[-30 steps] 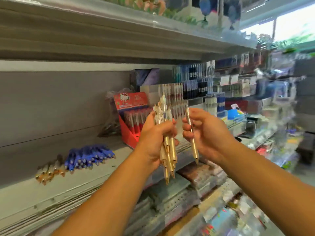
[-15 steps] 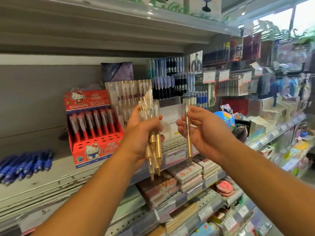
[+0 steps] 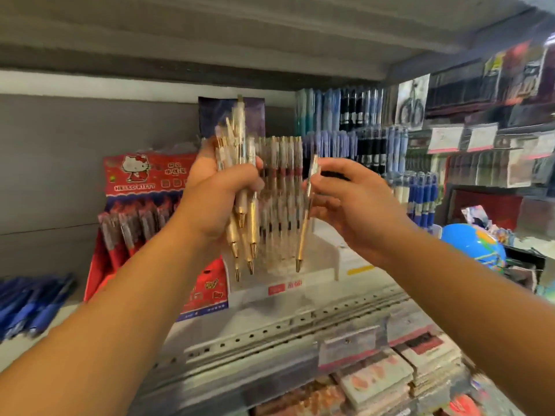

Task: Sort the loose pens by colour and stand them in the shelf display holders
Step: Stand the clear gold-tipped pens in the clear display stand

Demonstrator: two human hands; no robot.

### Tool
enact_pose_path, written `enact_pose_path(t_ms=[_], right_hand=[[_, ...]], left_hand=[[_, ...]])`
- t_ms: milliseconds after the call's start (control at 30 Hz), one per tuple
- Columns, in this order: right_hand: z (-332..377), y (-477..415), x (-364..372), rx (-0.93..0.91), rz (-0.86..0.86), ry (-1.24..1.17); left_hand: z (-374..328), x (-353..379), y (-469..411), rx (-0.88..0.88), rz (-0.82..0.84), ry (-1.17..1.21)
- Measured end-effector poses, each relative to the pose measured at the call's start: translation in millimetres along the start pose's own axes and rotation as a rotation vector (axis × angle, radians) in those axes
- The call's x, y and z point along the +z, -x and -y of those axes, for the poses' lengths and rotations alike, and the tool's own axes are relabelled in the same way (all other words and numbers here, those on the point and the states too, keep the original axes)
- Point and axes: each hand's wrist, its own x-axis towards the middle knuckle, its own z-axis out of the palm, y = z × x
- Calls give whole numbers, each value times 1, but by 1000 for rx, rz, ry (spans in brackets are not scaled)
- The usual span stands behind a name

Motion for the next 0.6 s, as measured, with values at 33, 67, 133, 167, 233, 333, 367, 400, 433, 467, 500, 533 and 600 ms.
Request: enact_pose_path(t_ms=[33, 67, 133, 167, 233, 333, 367, 400, 433, 467, 500, 533, 600], right_hand=[[-3, -9, 2, -41, 21, 51], [-7, -17, 5, -85, 42, 100], [-12, -33, 10, -165, 81, 183], [-15, -41, 13, -200, 104, 222], [-20, -55, 17, -269, 175, 293], [-26, -75, 17, -360, 288, 352], [-28, -80, 15, -382, 316, 363], [-31, -84, 12, -395, 342, 371], [-34, -88, 9, -399, 370, 375], [-38, -92, 6, -397, 397, 377], [-43, -95, 3, -390, 422, 377], [-47, -97, 1, -382, 440, 373], [-58, -100, -5, -382, 457, 380]], left_hand=[[-1, -4, -6, 11, -12, -17], [-2, -7, -10, 20, -27, -30], [-1, -13, -16, 44, -70, -60], [0, -16, -17, 58, -91, -79], [4, -20, -18, 82, -125, -115], [9, -24, -22, 69, -186, -145], [9, -23, -24, 55, -200, -158], [8, -21, -26, 50, -206, -177], [6, -18, -30, 56, -202, -195], [4, -15, -35, 67, -194, -204], [2, -11, -40, 66, -190, -194], [2, -6, -45, 57, -186, -174], [4, 3, -53, 66, -180, -154]])
